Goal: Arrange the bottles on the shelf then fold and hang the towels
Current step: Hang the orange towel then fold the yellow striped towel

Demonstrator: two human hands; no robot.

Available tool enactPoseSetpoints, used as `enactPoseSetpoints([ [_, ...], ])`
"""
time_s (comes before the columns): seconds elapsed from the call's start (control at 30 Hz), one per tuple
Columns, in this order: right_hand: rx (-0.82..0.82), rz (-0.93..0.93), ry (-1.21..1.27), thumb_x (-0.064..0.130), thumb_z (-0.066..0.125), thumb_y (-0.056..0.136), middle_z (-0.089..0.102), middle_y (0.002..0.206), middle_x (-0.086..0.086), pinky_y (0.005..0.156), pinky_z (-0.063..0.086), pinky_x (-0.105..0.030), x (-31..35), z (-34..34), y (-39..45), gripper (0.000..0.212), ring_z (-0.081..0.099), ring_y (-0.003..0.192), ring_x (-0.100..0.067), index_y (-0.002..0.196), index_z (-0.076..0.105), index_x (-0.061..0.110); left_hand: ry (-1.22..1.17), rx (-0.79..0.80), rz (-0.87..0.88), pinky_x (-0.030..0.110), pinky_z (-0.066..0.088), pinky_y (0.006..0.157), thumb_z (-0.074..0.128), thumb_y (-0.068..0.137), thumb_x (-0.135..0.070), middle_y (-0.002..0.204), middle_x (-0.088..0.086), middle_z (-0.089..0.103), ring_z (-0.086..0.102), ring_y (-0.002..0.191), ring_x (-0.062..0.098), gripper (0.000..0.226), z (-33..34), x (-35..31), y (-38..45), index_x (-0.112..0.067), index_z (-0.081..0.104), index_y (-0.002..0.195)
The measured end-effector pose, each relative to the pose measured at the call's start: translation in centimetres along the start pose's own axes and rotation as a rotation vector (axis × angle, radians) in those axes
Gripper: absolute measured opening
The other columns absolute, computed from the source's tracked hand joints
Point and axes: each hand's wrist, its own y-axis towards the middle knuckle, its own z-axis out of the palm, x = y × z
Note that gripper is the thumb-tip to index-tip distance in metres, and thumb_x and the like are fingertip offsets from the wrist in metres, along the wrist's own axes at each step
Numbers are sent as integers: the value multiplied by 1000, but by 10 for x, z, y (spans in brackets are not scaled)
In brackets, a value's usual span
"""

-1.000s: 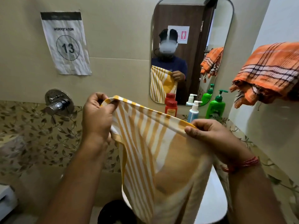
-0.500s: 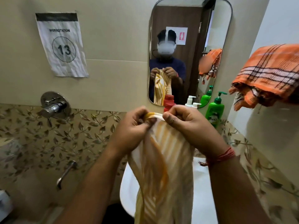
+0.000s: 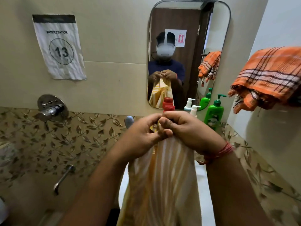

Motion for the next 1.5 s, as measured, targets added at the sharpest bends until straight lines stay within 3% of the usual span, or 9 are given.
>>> enactPoseSetpoints([
  [0.13,-23,82,136,40,58,93,53,74,2,62,41,-24,-15,-5,-11,25,48,69,-7,78,62,20,33,-285,-23,32,42,62,63,89,-39,70,-2,57,50,67,8,27,-3,12,1,-13,62,80],
  [0.3,-38,227,447,44,72,80,57,72,-1,54,45,-18,-39,-24,-48,32,53,65,-11,81,65,13,11,-1019,-217,17,46,59,62,99,-30,75,-11,62,54,70,7,16,-50,37,-4,-23,63,84],
  [0.5,-101,131,207,37,61,89,60,76,0,65,47,-21,-19,-23,-26,35,57,72,-9,88,63,2,-46,-234,-22,24,54,92,69,89,-40,126,-13,69,66,109,6,43,-17,27,3,-36,60,130],
  [0.6,-70,63,131,25,59,97,63,76,3,68,47,-22,-9,-7,-9,22,59,74,-7,81,63,11,-2,16,34,40,56,94,64,94,-31,117,2,71,66,113,13,34,10,17,10,-18,65,125],
  [0.73,-97,109,182,28,60,93,56,67,13,58,41,-13,-21,-12,-19,24,51,65,0,81,63,7,-53,-207,-9,24,49,70,62,96,-22,77,-7,64,58,77,4,14,-4,27,9,-24,67,83],
  [0.9,-208,249,413,31,68,83,59,68,2,56,45,-16,-43,-31,-52,28,54,65,-9,83,63,4,2,-918,-176,11,48,63,62,98,-14,79,-12,64,57,75,7,22,-52,53,-6,-26,63,81],
  [1.17,-110,74,74,39,63,88,63,83,-17,70,48,-36,-17,-8,-9,35,58,76,-20,86,65,5,-102,-34,-27,26,54,97,68,92,-28,123,-5,71,64,118,8,38,5,18,11,-21,63,129],
  [1.3,-113,83,134,41,63,91,56,76,-6,64,42,-27,-21,-13,-15,43,51,71,-13,86,63,-2,-125,-287,-39,15,47,67,63,97,-17,72,-16,64,58,71,-2,17,-1,23,10,-21,66,81],
  [1.5,-293,223,212,39,66,80,61,74,1,63,44,-25,-42,-41,-47,31,56,70,-10,82,67,8,-26,-899,-176,23,50,77,63,98,-16,84,-12,69,63,78,-1,21,-56,56,1,-29,67,82],
])
